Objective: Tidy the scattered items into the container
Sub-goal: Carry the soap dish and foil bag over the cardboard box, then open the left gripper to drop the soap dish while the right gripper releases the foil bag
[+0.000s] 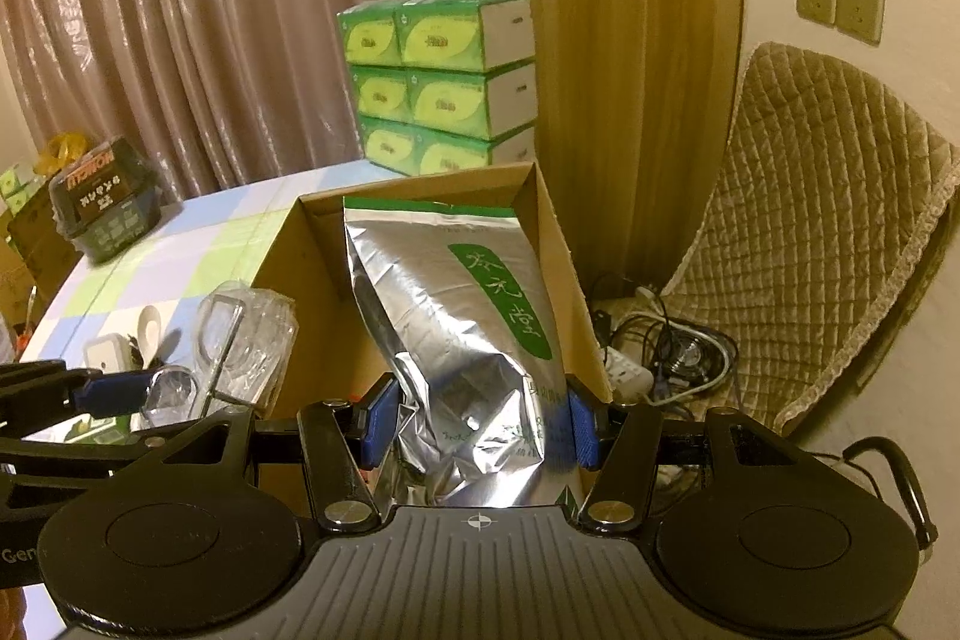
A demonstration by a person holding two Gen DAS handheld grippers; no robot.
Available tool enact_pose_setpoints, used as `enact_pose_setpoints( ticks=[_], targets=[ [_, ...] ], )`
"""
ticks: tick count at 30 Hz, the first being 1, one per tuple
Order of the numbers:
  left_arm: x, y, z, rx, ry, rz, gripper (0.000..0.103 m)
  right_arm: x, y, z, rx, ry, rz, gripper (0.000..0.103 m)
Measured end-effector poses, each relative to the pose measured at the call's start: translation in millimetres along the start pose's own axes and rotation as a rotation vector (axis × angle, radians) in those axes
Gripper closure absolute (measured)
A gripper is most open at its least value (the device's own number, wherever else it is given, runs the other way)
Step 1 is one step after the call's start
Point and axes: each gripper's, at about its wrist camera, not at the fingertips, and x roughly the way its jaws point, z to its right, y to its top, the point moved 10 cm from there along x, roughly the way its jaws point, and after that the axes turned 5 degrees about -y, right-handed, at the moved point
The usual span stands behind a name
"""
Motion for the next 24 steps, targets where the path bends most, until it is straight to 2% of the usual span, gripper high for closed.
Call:
enact_pose_setpoints(
  ticks=[21,24],
  targets=[
    [8.1,1.5,-3.5,-0.035,0.000,0.005,0.052,7.0,2.7,-1.2,0.000,0.000,0.002,0.050],
    [6.5,5.1,-6.8,-0.053,0.003,0.025,0.046,7.5,3.2,-0.4,0.003,0.000,0.003,0.050]
  ],
)
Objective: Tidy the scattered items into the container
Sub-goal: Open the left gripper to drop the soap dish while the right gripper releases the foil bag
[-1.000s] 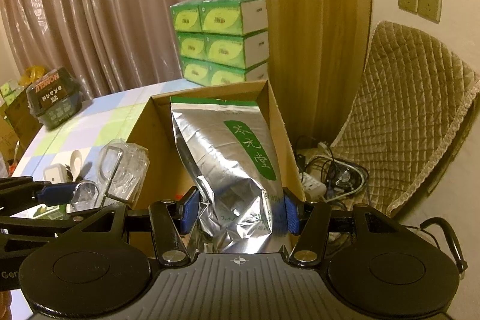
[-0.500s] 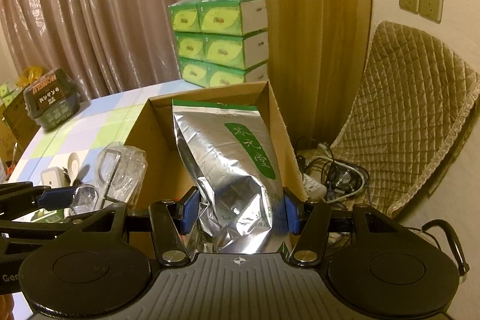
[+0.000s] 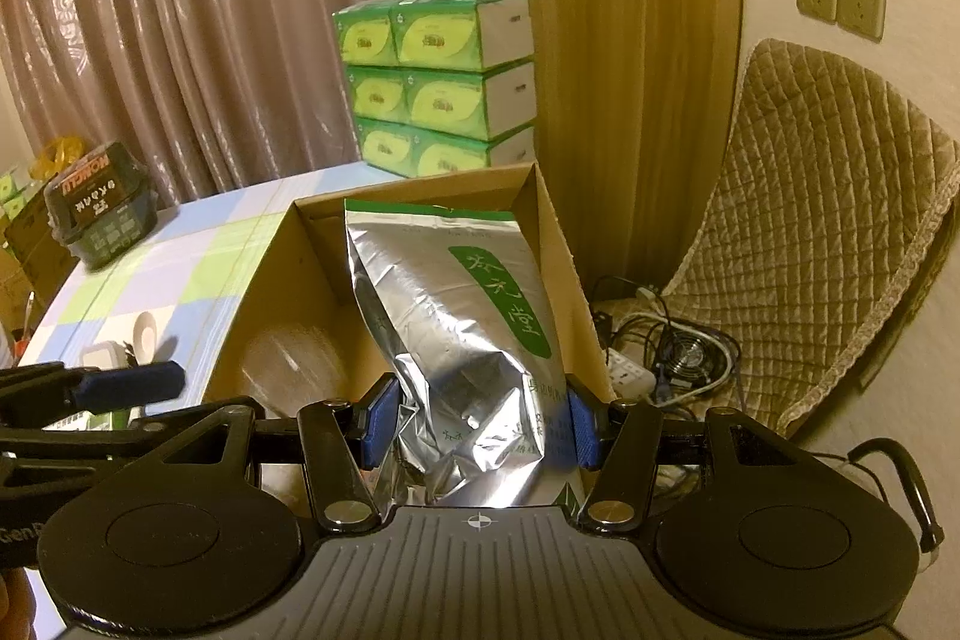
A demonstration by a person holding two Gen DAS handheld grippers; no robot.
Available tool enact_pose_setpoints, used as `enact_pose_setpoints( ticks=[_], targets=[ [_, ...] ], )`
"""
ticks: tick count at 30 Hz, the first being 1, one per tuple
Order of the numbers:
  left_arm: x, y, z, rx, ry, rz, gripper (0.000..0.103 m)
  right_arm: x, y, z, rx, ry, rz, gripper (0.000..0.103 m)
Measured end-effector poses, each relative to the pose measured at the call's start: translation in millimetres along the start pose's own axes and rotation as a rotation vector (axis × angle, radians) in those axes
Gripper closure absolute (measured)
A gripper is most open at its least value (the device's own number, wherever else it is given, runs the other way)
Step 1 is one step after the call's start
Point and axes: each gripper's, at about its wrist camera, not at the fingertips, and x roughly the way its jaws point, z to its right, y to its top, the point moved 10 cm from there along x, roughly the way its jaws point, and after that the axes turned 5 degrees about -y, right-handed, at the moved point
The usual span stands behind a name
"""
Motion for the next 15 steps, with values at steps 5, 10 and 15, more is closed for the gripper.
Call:
enact_pose_setpoints(
  ticks=[5,10,15],
  targets=[
    [-7,2,-7,0.020,0.029,0.013,0.045,0,0,0,0.002,0.002,0.002,0.050],
    [-19,-5,-23,-0.003,0.059,0.019,0.045,1,0,-7,0.003,0.022,0.001,0.050],
    [-27,-16,-35,-0.028,0.079,0.009,0.044,2,3,-16,0.020,0.054,0.030,0.019]
  ],
)
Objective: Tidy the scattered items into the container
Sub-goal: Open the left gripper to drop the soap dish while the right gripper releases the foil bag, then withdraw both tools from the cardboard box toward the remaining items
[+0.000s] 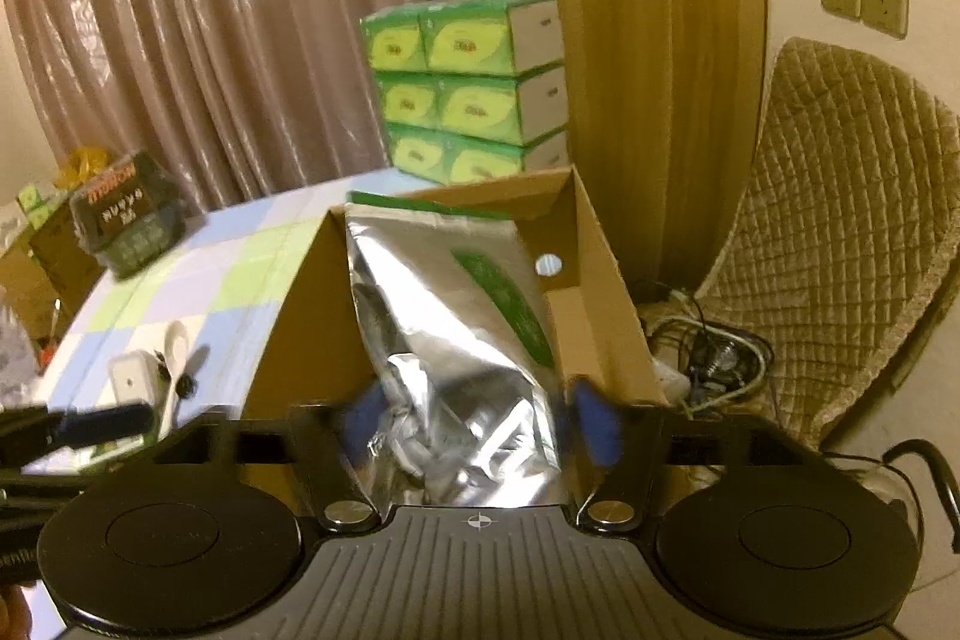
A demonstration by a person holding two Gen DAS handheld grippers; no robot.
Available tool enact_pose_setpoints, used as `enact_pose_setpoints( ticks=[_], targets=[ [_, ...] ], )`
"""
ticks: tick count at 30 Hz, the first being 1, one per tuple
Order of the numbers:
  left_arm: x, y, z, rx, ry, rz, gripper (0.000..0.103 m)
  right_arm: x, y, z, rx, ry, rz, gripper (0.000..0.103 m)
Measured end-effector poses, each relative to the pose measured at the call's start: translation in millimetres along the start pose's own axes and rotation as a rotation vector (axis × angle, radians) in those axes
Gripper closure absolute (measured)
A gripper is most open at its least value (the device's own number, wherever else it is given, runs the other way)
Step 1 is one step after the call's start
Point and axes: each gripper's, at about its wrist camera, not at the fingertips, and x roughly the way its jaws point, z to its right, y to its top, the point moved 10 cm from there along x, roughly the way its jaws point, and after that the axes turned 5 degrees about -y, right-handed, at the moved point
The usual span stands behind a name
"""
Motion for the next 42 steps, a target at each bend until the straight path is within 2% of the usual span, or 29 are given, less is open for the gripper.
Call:
enact_pose_setpoints(
  ticks=[2,8,12,16,22,32,42],
  targets=[
    [-3,-3,-5,-0.008,0.005,-0.002,0.044,-4,4,0,0.009,-0.006,0.027,0.018],
    [-15,-12,-19,-0.033,0.019,0.002,0.042,-14,3,0,0.020,-0.007,0.029,0.018],
    [-27,-19,-26,-0.043,0.030,0.007,0.036,-29,-7,-3,0.035,0.001,0.031,0.017],
    [-44,-29,-34,-0.050,0.049,0.008,0.036,-47,-21,-15,0.036,0.013,0.031,0.013],
    [-79,-50,-52,-0.062,0.094,0.008,0.034,-74,-39,-48,0.025,0.055,0.032,0.010],
    [-152,-84,-95,-0.080,0.188,0.030,0.028,-116,-58,-124,-0.065,0.153,0.056,0.007],
    [-205,-112,-151,-0.060,0.274,0.012,0.028,-116,-89,-193,-0.174,0.239,0.010,0.005]
  ],
)
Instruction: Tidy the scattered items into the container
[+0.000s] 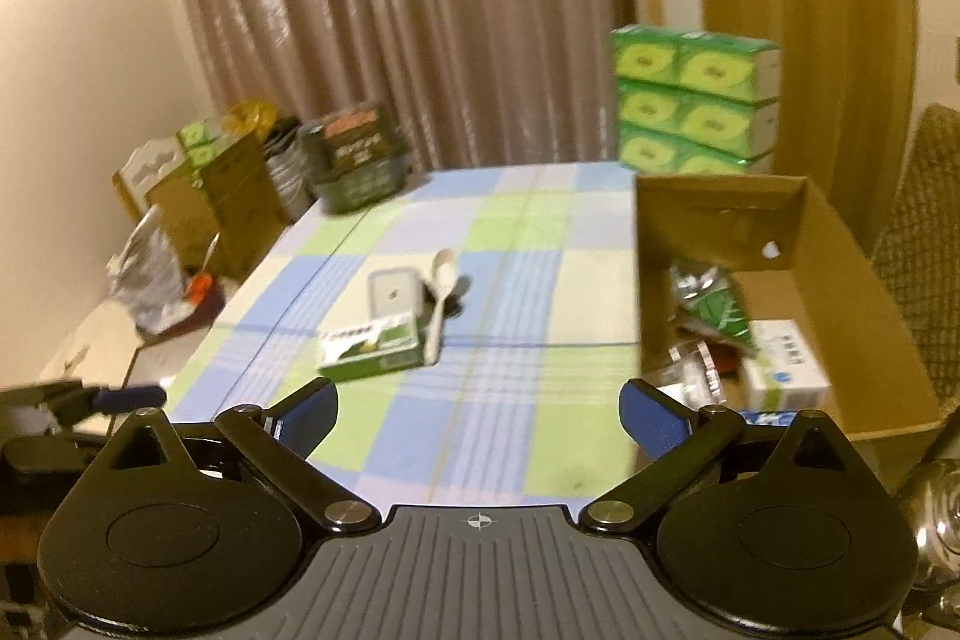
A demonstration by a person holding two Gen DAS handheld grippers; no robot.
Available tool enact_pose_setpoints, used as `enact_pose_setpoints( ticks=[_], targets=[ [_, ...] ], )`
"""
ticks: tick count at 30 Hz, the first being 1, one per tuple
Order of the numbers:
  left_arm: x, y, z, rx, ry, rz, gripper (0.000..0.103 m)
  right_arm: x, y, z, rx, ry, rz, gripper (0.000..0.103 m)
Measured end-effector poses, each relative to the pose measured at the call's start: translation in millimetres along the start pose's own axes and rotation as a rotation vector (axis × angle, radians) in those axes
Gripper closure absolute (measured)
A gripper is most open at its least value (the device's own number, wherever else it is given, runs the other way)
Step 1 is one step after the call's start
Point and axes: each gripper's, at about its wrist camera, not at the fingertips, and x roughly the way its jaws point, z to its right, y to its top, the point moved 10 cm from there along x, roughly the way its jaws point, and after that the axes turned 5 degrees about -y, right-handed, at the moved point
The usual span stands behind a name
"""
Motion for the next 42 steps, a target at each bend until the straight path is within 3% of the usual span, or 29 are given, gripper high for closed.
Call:
enact_pose_setpoints(
  ticks=[13,32,36,42],
  targets=[
    [9,-8,-40,0.034,0.001,-0.042,0.027,40,-18,-41,-0.050,0.048,-0.075,0.005],
    [62,-25,-69,0.076,-0.016,-0.130,0.026,102,-33,-50,-0.052,0.044,-0.166,0.005],
    [76,-23,-71,0.135,-0.029,-0.147,0.026,115,-29,-49,-0.053,0.037,-0.168,0.005],
    [108,-7,-74,0.340,-0.027,-0.168,0.026,142,-19,-44,-0.055,0.029,-0.172,0.005]
  ],
)
